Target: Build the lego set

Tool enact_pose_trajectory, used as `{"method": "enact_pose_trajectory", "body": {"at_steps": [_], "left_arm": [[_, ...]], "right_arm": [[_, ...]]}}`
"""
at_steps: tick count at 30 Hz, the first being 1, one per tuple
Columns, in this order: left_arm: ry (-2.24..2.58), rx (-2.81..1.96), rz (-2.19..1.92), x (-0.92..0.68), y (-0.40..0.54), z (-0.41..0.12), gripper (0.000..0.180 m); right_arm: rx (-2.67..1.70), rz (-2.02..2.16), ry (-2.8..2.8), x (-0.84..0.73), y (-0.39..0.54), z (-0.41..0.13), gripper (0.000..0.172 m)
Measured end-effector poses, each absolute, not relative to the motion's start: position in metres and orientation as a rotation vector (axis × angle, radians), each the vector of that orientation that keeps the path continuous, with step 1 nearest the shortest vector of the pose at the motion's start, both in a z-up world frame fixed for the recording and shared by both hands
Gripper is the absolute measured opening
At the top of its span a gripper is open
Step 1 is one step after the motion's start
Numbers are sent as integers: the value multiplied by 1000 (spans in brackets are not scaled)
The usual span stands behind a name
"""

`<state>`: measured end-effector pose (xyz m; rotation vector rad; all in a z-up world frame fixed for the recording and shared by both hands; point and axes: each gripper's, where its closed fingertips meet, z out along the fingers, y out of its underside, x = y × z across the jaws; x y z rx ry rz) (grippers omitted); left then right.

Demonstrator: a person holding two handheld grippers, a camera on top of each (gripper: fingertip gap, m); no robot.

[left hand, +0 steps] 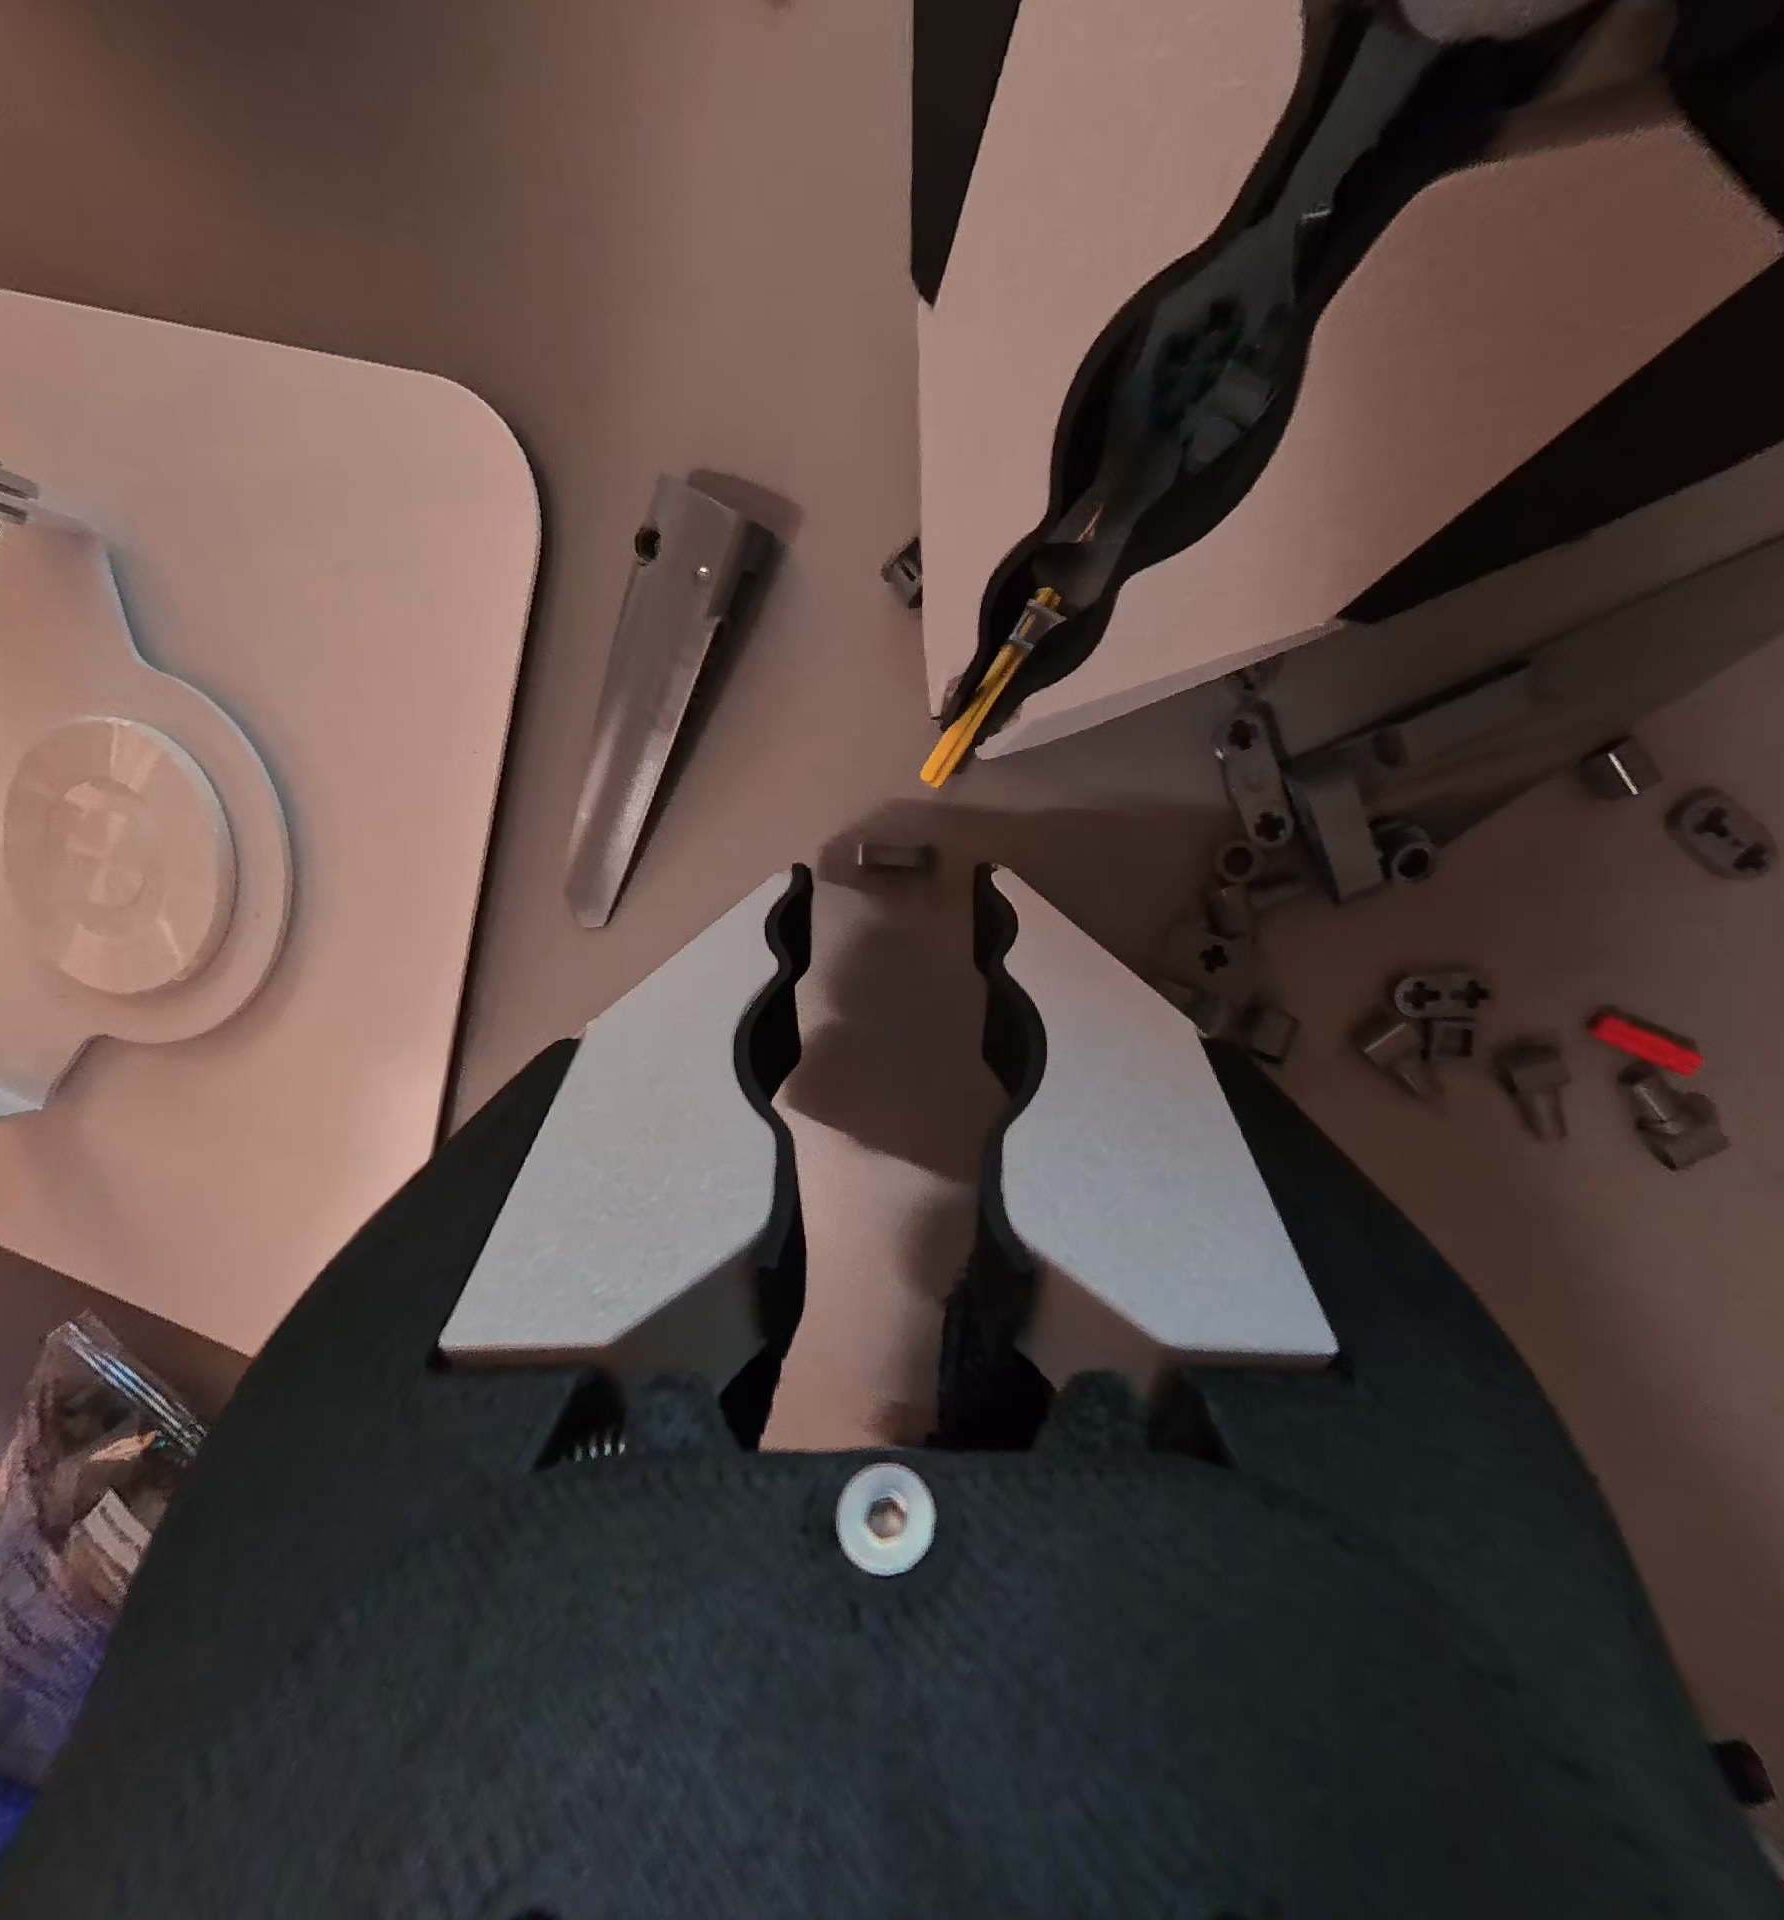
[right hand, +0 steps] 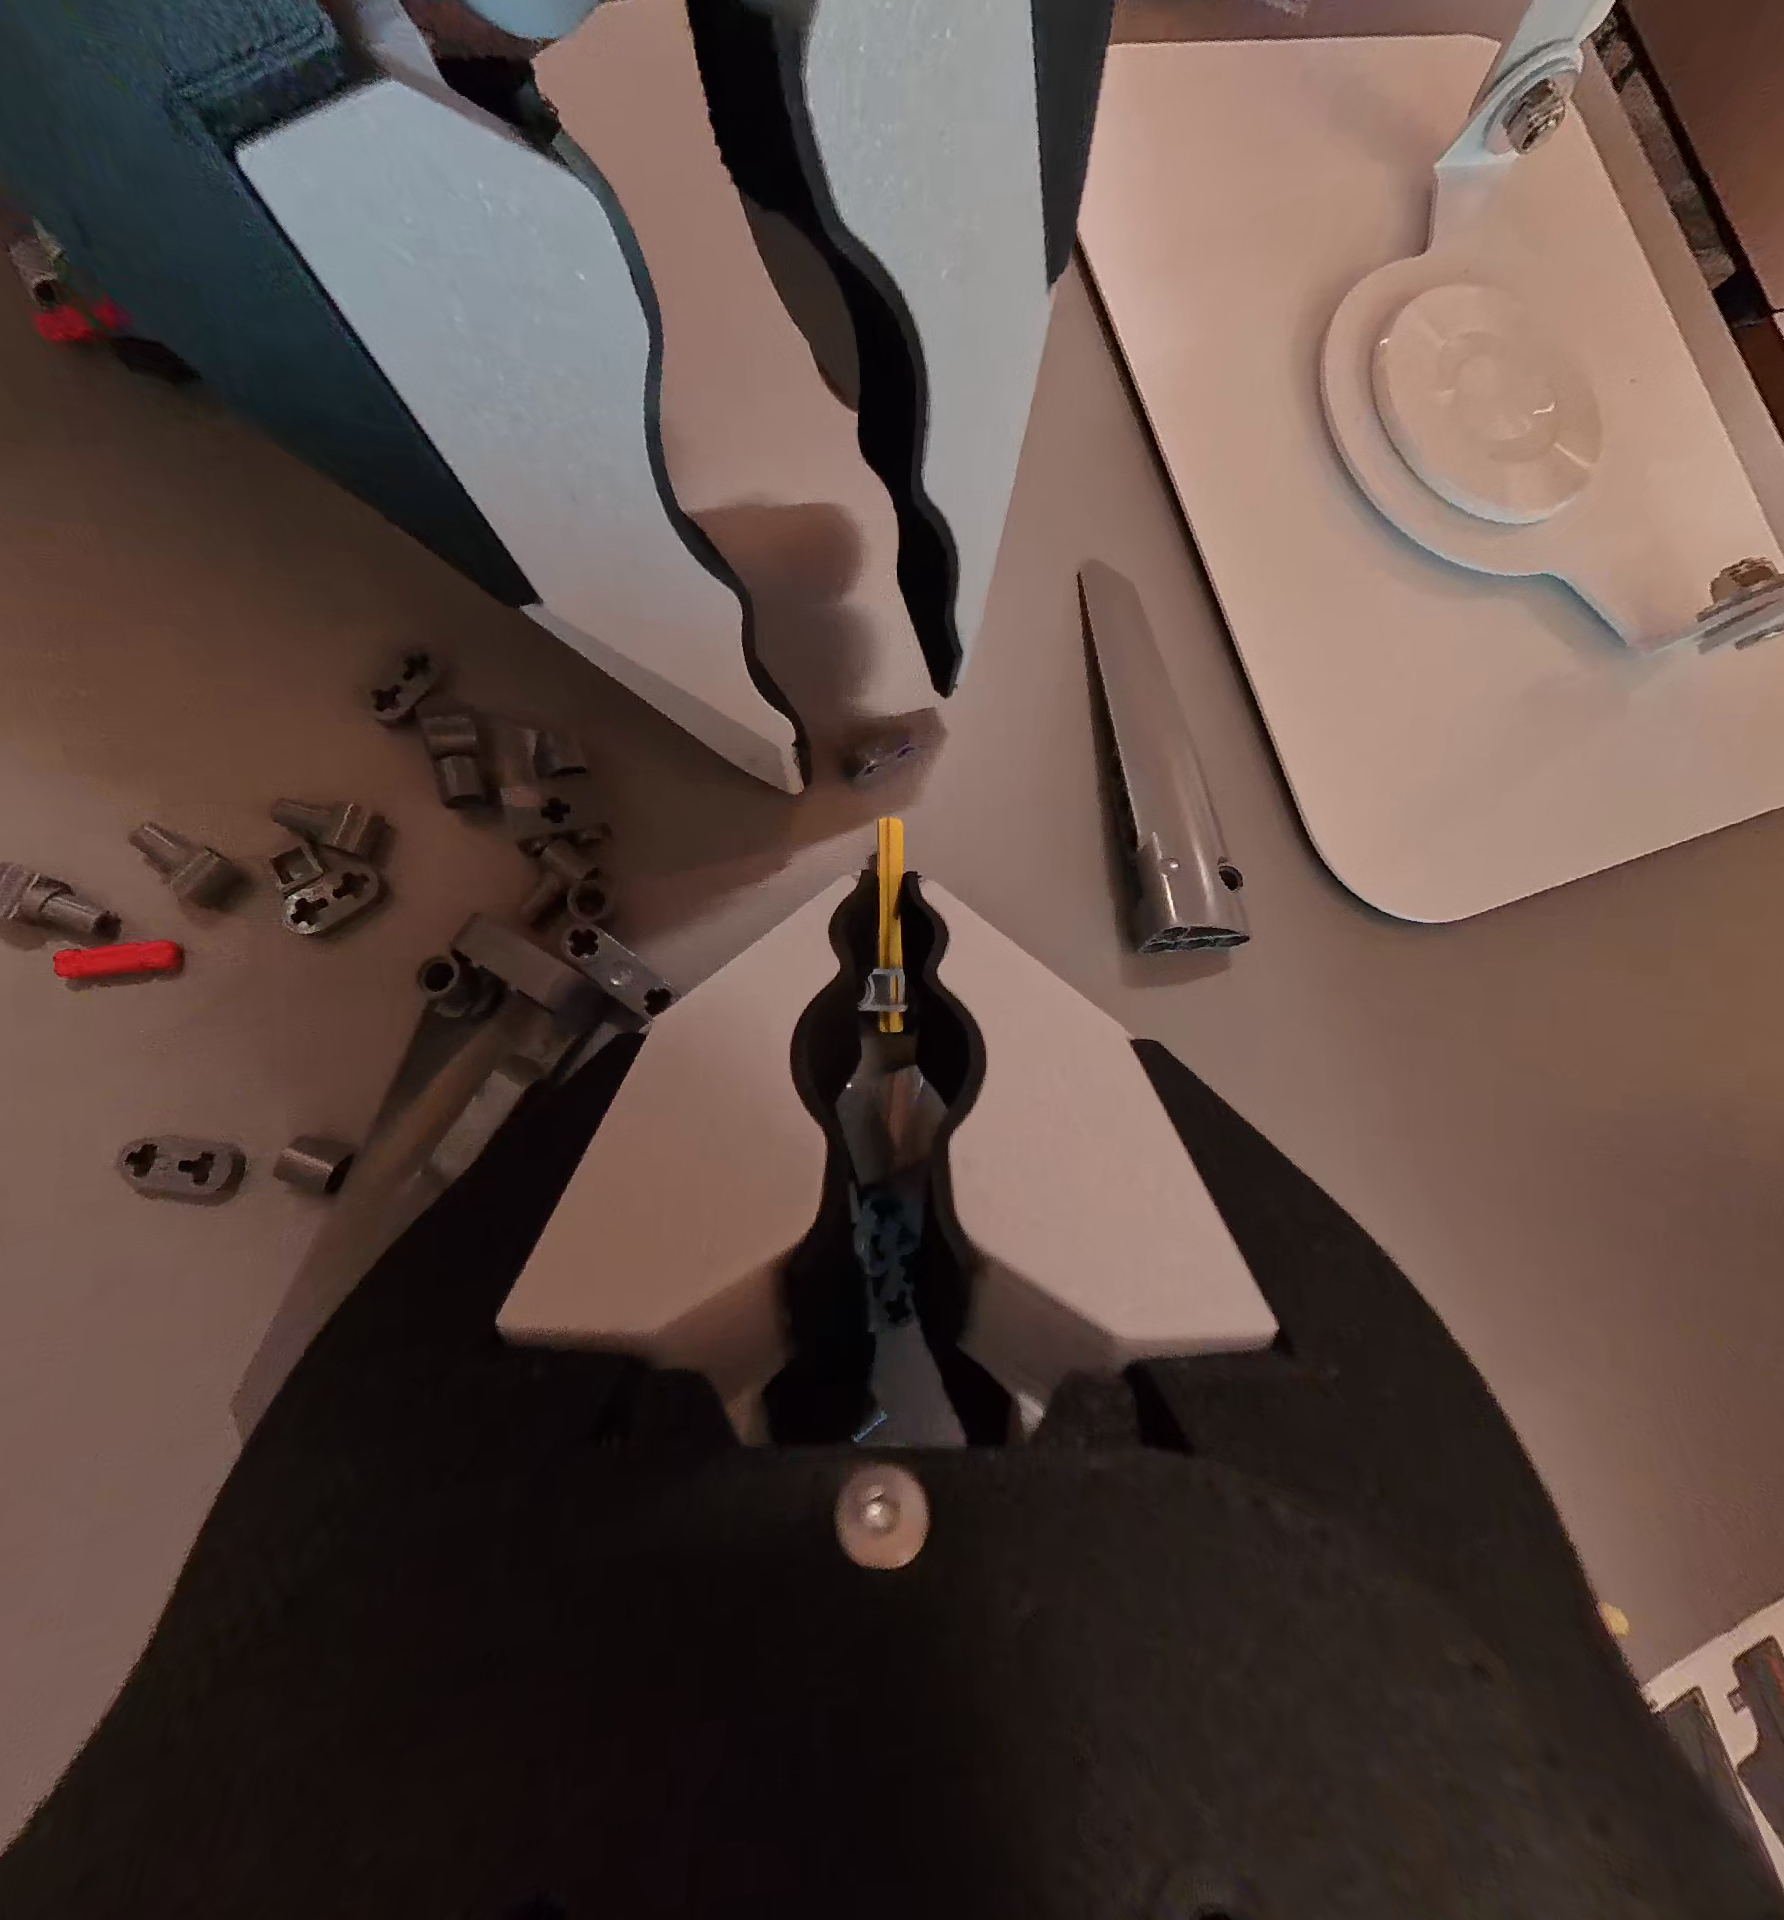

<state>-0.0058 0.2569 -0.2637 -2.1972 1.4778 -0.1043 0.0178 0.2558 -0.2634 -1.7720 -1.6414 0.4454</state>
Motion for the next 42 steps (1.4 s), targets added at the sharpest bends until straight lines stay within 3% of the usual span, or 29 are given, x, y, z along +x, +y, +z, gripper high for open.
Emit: {"method": "enact_pose_trajectory", "body": {"at_steps": [9, 42], "left_arm": [[1525, -2163, -138, 2, 258, -265, 15], [1805, -1707, -11, 7, 231, -235, 14]], "right_arm": [[-1769, 467, -1644, 18, 255, -264, 1], [-1421, 294, -1772, 9, 237, -238, 1]]}}
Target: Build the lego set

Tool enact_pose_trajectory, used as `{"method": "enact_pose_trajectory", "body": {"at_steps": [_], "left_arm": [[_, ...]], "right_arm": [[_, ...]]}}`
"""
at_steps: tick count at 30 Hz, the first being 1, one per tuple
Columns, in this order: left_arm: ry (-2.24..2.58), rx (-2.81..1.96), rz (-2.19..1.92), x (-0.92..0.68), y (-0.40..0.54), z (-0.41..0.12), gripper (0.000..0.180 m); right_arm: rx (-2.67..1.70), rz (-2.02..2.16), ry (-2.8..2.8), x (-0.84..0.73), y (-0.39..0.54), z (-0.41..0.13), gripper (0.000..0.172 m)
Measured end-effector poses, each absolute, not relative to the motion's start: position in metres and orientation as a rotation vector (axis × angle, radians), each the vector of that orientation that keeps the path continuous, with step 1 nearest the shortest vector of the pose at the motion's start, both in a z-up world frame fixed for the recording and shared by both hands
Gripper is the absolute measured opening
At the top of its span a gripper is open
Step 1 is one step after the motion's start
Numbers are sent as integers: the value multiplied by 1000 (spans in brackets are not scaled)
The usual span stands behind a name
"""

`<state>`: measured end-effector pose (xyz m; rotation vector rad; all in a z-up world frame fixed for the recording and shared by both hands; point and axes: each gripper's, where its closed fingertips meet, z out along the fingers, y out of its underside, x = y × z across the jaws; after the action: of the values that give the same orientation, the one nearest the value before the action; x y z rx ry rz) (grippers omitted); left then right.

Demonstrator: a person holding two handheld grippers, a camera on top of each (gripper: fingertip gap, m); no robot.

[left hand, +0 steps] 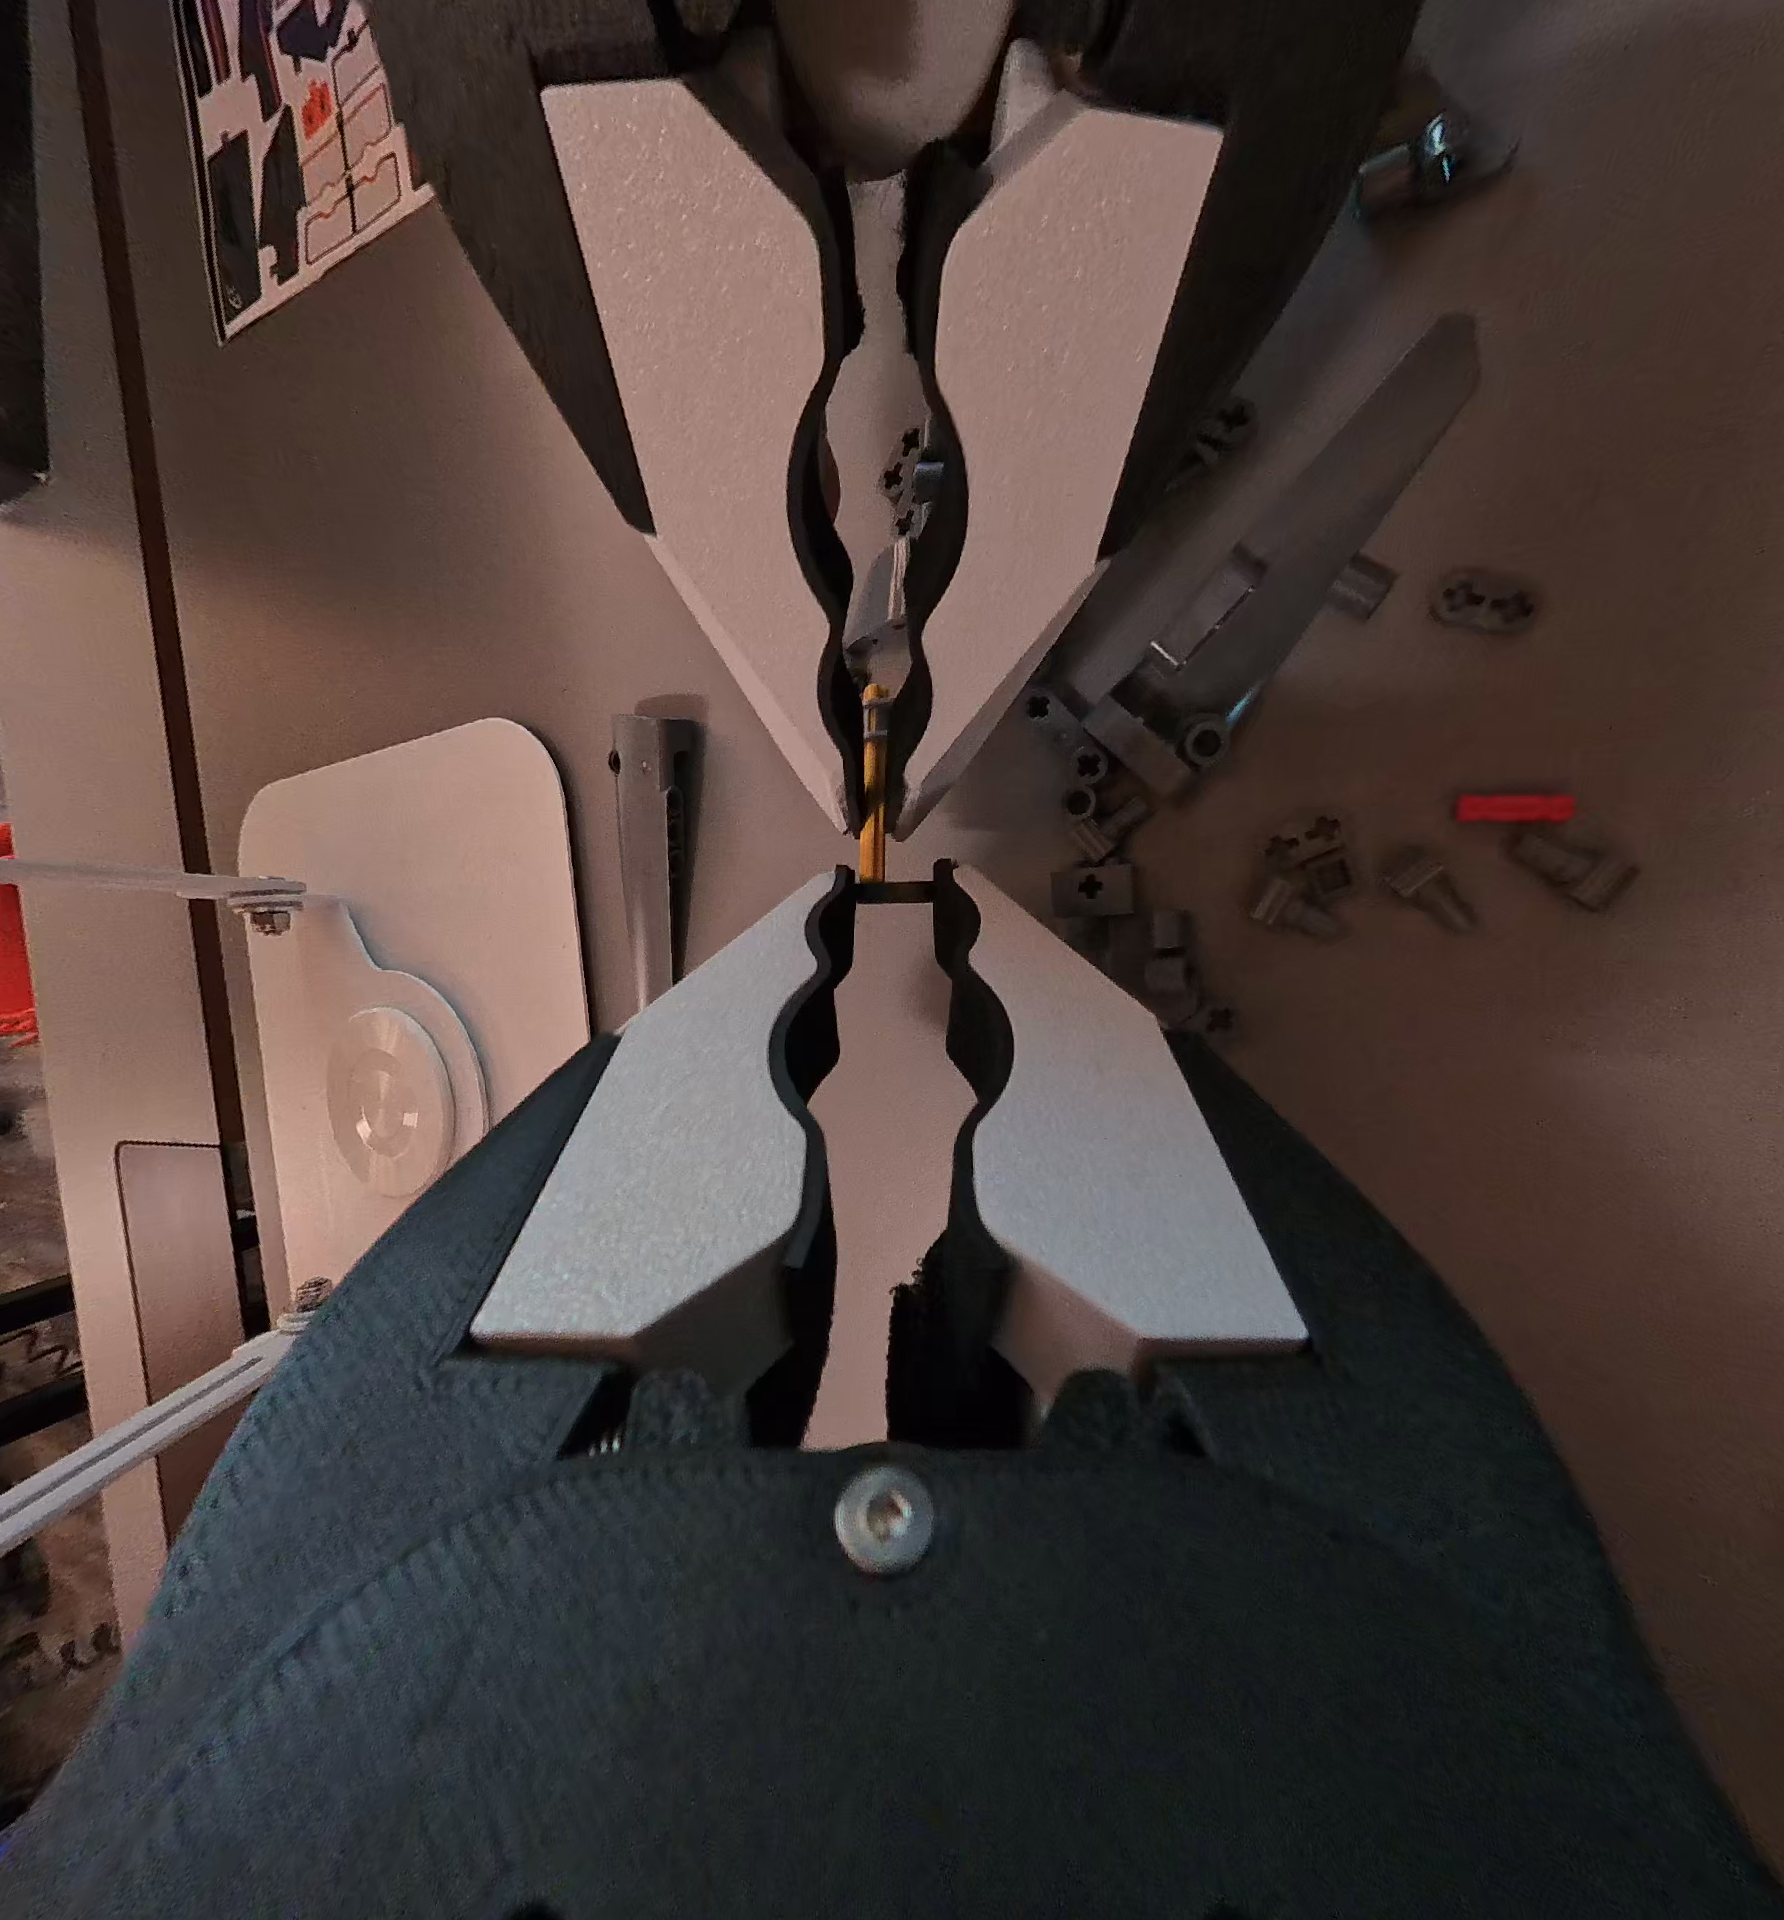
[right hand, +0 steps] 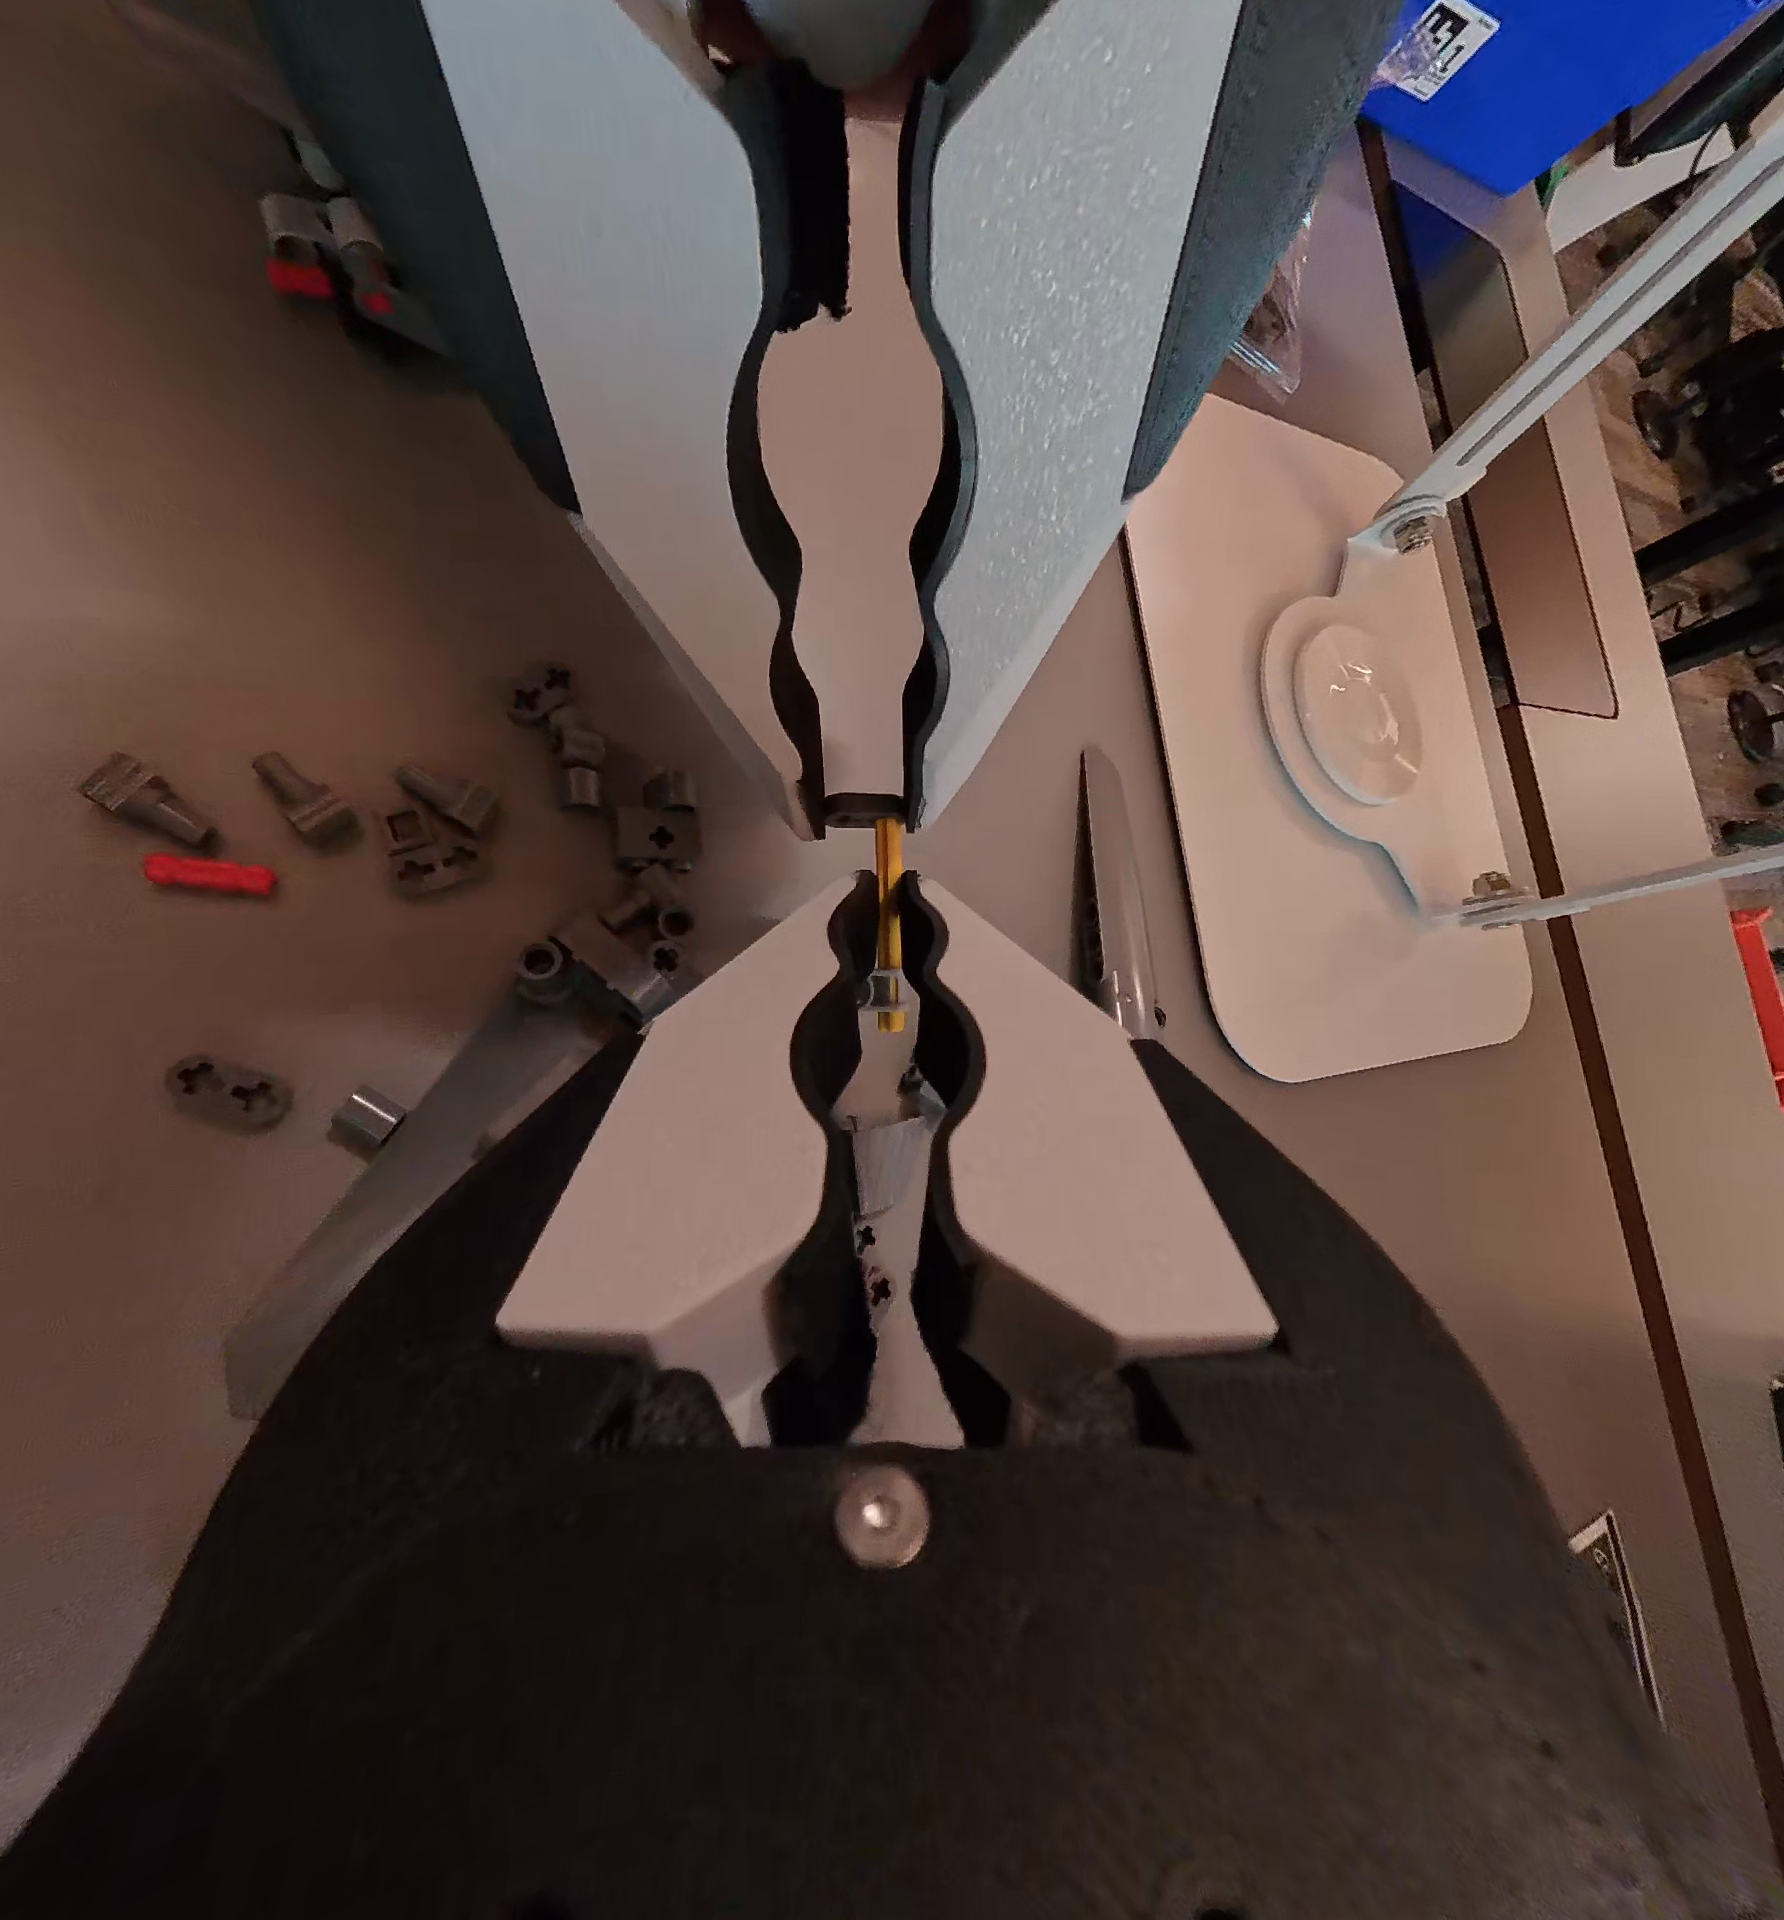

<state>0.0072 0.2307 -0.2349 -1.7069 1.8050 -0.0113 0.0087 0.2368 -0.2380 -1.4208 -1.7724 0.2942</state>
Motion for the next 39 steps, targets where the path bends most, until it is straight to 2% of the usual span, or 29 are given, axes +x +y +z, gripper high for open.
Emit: {"method": "enact_pose_trajectory", "body": {"at_steps": [25, 26, 27, 34, 39], "left_arm": [[1823, -1485, 37, 13, 221, -220, 12], [1818, -1481, 33, 14, 221, -220, 12], [1786, -1464, 20, 17, 222, -215, 0], [1810, -1536, 30, 11, 223, -226, 0], [1734, -1627, 3, -11, 227, -215, 0]], "right_arm": [[-1296, 421, -1772, 10, 227, -222, 1], [-1292, 435, -1771, 9, 226, -222, 1], [-1290, 461, -1768, 7, 223, -220, 1], [-1340, 449, -1783, 13, 230, -229, 1], [-1362, 443, -1825, 17, 228, -237, 1]]}}
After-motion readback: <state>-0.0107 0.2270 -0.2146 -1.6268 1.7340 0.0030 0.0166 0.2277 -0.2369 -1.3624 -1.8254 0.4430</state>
